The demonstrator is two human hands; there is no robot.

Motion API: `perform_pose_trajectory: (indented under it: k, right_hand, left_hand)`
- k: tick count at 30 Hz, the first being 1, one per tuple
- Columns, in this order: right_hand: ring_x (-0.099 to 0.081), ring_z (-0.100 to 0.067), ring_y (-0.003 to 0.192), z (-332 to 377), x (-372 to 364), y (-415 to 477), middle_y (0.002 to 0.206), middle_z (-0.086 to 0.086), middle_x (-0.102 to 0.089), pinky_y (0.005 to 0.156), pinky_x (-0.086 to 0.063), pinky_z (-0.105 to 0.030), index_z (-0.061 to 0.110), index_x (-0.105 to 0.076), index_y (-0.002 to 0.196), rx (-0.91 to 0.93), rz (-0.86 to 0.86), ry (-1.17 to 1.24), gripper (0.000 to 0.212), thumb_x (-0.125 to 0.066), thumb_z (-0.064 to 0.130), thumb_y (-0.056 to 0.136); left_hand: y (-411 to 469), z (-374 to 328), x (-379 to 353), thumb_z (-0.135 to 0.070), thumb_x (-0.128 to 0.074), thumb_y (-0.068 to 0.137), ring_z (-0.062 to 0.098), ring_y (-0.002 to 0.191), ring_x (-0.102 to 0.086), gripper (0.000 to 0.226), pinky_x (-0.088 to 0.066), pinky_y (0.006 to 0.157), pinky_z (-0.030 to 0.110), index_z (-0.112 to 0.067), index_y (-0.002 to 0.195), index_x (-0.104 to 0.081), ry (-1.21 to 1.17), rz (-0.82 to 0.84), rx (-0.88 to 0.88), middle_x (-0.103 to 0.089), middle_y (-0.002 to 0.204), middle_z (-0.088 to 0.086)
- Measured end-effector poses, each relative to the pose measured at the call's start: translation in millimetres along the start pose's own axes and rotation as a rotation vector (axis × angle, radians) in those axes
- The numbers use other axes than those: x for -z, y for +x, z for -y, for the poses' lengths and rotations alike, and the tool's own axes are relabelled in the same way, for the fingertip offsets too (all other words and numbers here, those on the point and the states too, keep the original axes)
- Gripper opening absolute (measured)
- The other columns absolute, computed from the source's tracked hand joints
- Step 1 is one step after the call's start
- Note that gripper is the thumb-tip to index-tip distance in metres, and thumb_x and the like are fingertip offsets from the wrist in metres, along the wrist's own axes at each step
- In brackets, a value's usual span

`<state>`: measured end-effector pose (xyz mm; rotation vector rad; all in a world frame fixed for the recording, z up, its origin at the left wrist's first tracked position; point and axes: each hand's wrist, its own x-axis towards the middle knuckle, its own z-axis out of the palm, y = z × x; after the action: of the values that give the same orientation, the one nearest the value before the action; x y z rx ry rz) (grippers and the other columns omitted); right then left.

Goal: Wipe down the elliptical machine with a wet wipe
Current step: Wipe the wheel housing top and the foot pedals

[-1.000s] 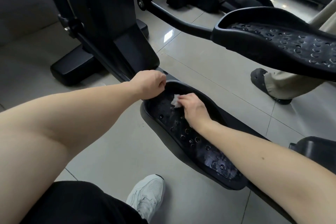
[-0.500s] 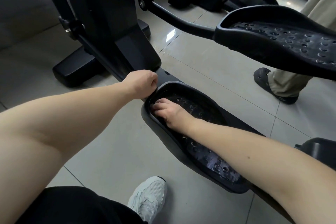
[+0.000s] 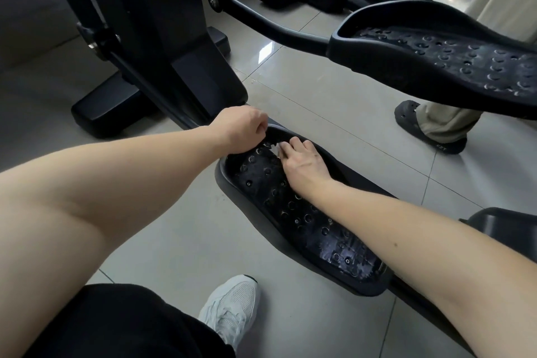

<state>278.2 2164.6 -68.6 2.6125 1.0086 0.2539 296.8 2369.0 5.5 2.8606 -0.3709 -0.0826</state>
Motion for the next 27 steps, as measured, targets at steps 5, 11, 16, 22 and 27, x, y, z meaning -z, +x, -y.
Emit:
perform_pose_trajectory:
  k: [5,11,16,22,27]
  right_hand:
    - [-0.055,-0.025,0.083,-16,-10,-39,0.084,-0.003,-0.061,0.068,-0.041,-0.030,0.005,-0.076,0.098,-0.101,-0.025,0.033,0.031,-0.075,0.005,0.067]
    - [-0.058,-0.032,0.084,-33,-16,-107,0.084,-0.013,-0.064,0.066,-0.053,-0.034,-0.005,-0.075,0.093,-0.269,0.141,0.172,0.034,-0.077,-0.009,0.059]
    - [-0.052,-0.028,0.099,-36,5,-151,0.099,-0.009,-0.060,0.086,-0.048,-0.032,0.000,-0.064,0.108,-0.345,0.337,0.159,0.031,-0.071,0.005,0.079]
    - [-0.046,-0.025,0.116,-42,18,-209,0.118,-0.005,-0.058,0.096,-0.042,-0.031,0.012,-0.063,0.120,-0.550,0.514,0.274,0.033,-0.056,0.002,0.090]
    - [-0.064,-0.025,0.100,-54,49,-238,0.105,-0.003,-0.067,0.083,-0.053,-0.029,0.021,-0.079,0.092,-0.911,0.408,0.884,0.031,-0.052,0.008,0.089]
  left_hand:
    - [7,-31,-4,-0.021,-0.047,0.092,0.023,0.095,-0.062,0.022,-0.054,0.082,0.042,-0.020,0.099,-0.069,-0.002,0.076,-0.111,-0.069,0.101,-0.004]
    - [15,-74,10,-0.017,-0.048,0.095,0.018,0.089,-0.061,0.026,-0.054,0.081,0.035,-0.020,0.107,-0.071,0.010,0.279,-0.211,-0.068,0.099,-0.004]
    - [27,-112,35,-0.019,-0.043,0.097,0.020,0.088,-0.064,0.023,-0.055,0.078,0.035,-0.025,0.101,-0.066,0.273,0.495,-0.329,-0.068,0.099,-0.004]
    - [16,-176,57,-0.021,-0.035,0.106,0.025,0.104,-0.063,0.034,-0.045,0.077,0.029,-0.015,0.129,-0.060,0.458,0.534,-0.365,-0.061,0.123,0.000]
    - [-22,-221,57,-0.016,-0.034,0.107,0.027,0.097,-0.064,0.032,-0.048,0.071,0.029,-0.008,0.128,-0.057,0.451,0.634,-0.299,-0.064,0.116,0.008]
